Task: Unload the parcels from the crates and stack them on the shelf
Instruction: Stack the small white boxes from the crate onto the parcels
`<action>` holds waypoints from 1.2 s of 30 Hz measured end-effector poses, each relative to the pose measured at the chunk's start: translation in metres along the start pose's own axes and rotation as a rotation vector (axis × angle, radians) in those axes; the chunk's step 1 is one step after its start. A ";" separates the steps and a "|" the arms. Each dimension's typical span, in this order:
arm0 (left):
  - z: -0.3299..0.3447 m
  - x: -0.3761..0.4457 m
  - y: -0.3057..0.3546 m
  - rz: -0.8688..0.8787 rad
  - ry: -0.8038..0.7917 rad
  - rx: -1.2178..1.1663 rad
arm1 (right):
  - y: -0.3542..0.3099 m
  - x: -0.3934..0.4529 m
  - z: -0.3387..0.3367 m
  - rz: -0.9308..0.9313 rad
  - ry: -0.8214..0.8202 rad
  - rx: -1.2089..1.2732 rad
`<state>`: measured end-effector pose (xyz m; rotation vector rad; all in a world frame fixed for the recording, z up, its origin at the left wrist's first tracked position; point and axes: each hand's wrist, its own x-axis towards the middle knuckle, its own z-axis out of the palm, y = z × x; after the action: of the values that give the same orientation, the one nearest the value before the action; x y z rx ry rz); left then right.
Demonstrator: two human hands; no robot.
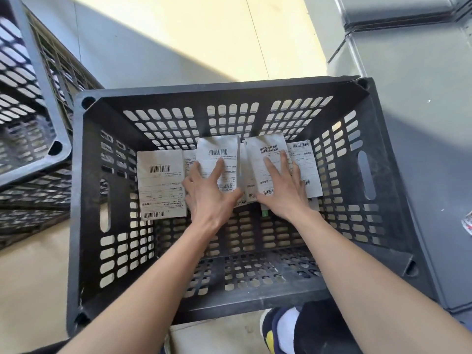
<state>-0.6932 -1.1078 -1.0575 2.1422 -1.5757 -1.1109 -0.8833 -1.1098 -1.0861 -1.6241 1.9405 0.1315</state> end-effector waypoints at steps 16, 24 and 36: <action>-0.061 -0.072 0.053 0.319 0.001 0.160 | -0.009 -0.116 -0.086 0.026 0.275 0.083; -0.087 -0.151 0.107 0.559 0.082 0.190 | -0.002 -0.221 -0.139 0.066 0.536 0.111; -0.077 -0.296 0.213 0.860 0.043 0.179 | 0.078 -0.397 -0.200 0.250 0.788 0.127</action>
<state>-0.8234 -0.9401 -0.7517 1.2714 -2.2846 -0.6345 -1.0022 -0.8347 -0.7480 -1.4551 2.6574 -0.6102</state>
